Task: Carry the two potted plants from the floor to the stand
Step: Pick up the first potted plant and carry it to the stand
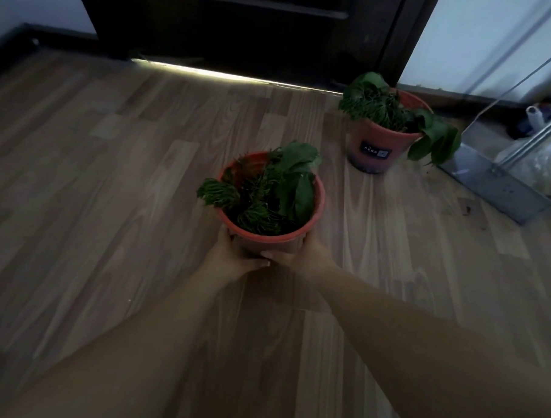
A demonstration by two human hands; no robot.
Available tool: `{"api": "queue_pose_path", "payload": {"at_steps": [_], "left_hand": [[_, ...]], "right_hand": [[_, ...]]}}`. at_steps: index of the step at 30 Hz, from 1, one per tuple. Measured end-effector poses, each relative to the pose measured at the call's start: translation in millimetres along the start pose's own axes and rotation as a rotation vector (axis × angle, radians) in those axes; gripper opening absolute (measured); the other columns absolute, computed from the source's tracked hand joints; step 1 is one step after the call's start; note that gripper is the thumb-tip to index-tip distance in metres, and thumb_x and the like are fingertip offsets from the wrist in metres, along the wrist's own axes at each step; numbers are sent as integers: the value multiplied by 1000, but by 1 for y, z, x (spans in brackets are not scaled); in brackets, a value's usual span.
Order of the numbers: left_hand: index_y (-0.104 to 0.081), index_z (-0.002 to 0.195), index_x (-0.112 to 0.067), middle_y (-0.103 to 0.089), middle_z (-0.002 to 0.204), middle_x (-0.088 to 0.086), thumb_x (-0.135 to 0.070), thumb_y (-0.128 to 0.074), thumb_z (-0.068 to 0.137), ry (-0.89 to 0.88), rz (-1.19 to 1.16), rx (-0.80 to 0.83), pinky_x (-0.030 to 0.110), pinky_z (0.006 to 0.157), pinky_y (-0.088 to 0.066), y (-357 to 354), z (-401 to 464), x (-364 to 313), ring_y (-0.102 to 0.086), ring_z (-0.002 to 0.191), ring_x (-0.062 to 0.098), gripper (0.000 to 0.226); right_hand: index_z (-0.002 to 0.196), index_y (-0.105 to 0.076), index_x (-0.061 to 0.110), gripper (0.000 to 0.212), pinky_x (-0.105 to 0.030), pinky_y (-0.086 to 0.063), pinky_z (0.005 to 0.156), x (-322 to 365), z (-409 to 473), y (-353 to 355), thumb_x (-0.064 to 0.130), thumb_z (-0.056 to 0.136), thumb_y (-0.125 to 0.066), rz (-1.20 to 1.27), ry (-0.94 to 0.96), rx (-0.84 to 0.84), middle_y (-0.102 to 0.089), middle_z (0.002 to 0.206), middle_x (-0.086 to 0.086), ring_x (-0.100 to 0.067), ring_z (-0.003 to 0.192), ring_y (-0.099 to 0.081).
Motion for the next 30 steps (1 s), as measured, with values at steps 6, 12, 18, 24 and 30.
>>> {"api": "queue_pose_path", "payload": {"at_steps": [6,12,18,24,30], "left_hand": [[-22,142,-4,-34,144,8,-2,-77,66,-102,-86,-33,-9,62,-36,-2,18,-8,-36,129,15,94],[-23,141,-13,-38,130,-3,-1,-74,68,-269,-183,-110,7,75,-45,13,8,-61,-43,118,13,90],[-29,135,-25,-47,130,-1,-11,-66,77,-417,-374,-130,15,84,-50,28,-7,-143,-55,109,2,70],[-29,141,-22,-53,134,3,-25,-66,79,-423,-637,-136,22,88,-53,51,-40,-225,-61,106,11,73],[-41,130,-16,-56,125,4,-41,-74,62,-385,-775,-214,26,74,-56,71,-69,-295,-59,106,19,80]], "right_hand": [[144,-26,12,110,-3,-48,77,-7,31,-6,14,54,-89,230,80,39,-49,138,-3,-16,126,-48],[137,-25,22,87,-3,-48,68,30,16,21,-14,71,-69,509,183,-4,-46,117,15,5,101,-50],[124,-36,37,72,-30,-55,89,108,0,64,4,73,-74,646,302,-104,-56,115,14,2,101,-58],[133,-44,20,69,-22,-56,83,205,-32,121,8,73,-75,633,470,-140,-61,124,-2,-12,108,-61],[122,-54,23,71,-39,-54,92,275,-61,154,38,58,-81,645,513,-111,-65,119,-5,-21,108,-64]]}}
Point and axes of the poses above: each hand's wrist, its own z-axis towards the middle knuckle, its own y-axis out of the back of the hand, x = y × z, the point moved 7 cm from there along z, towards the middle knuckle
